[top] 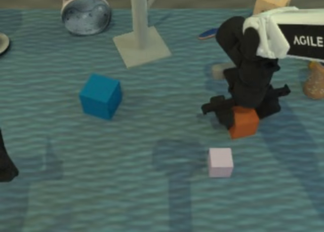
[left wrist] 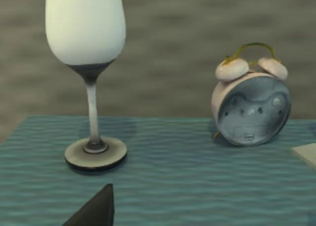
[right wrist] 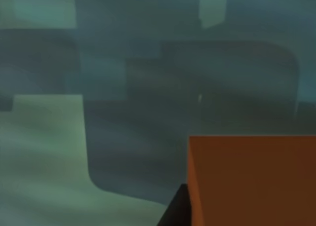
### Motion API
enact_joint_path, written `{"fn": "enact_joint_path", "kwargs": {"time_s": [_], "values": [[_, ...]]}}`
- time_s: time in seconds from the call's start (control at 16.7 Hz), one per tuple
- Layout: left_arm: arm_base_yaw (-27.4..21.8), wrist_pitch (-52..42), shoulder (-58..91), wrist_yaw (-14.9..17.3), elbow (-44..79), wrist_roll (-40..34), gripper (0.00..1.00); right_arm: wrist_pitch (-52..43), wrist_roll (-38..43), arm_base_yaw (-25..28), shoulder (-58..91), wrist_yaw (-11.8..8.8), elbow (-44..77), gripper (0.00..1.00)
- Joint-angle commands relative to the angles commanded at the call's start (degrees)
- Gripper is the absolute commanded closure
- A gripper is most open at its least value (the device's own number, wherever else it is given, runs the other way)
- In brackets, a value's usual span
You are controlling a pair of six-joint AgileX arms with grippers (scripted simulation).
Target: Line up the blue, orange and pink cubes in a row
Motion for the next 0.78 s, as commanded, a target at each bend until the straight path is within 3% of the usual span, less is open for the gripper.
{"fn": "enact_joint_path", "kwargs": {"time_s": [0.24, 0.6, 0.78], "values": [[0.0, 0.0, 0.0, 0.0, 0.0, 0.0, 0.0, -1.4, -0.2, 0.0, -1.6, 0.2, 1.3, 1.0], [0.0, 0.0, 0.0, 0.0, 0.0, 0.0, 0.0, -12.7, -0.2, 0.3, -5.0, 0.2, 8.7, 1.0], [0.0, 0.0, 0.0, 0.0, 0.0, 0.0, 0.0, -14.1, -0.2, 0.3, -5.8, 0.2, 9.7, 1.0]]}}
